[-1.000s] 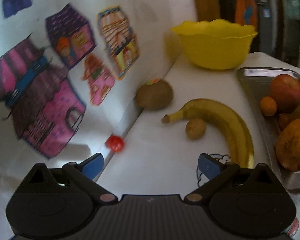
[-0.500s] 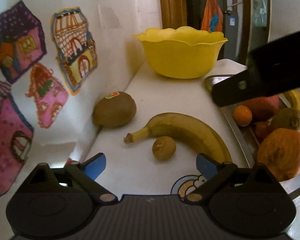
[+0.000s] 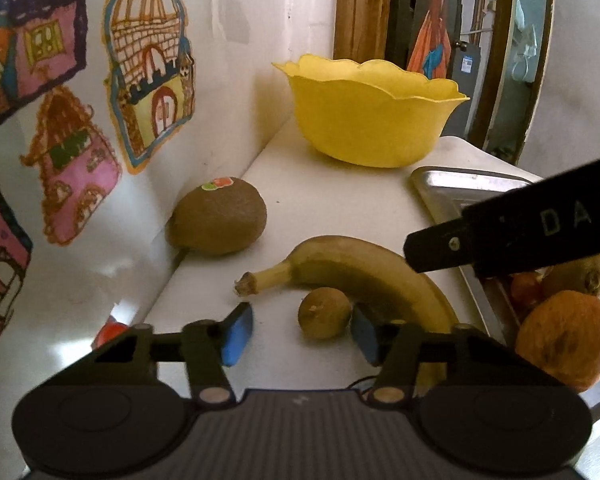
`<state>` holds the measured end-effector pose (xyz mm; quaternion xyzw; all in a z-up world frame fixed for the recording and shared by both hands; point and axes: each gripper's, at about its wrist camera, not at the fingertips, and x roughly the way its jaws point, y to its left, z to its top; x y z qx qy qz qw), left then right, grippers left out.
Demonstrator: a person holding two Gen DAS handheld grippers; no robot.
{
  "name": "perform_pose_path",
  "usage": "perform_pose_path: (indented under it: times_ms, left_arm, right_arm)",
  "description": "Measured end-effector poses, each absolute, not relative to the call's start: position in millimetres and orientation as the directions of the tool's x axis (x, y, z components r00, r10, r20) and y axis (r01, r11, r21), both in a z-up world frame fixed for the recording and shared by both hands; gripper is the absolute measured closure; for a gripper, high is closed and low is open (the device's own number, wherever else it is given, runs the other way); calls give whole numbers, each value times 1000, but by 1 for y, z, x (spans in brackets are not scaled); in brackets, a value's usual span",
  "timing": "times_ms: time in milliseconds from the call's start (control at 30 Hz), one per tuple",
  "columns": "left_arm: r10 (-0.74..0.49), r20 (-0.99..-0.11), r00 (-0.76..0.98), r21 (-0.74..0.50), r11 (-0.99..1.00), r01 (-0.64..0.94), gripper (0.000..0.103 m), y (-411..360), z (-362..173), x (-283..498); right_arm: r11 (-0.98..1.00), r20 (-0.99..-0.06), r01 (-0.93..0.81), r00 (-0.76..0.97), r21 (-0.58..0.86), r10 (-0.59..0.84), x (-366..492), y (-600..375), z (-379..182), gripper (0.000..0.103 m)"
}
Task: Organize fruits
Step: 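Move the left tool to the small brown fruit while the right tool approaches the second banana, then close the left tool on the small fruit while the right tool grasps the banana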
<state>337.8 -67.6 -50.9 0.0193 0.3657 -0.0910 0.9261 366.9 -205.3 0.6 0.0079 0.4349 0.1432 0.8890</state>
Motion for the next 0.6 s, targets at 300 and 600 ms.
perform_pose_path:
  times_ms: [300,600]
  left_arm:
    - [-141,-677,722,-42,987,153,73,-59,-49,337]
    - [-44,-685,727,-35,999,28,73,-44,-48,334]
  right_arm:
    - [956,-797,-246,540,159,271,381,-196,-9,40]
    - [953,-834,-267,486,144,261,386,-187,-19,43]
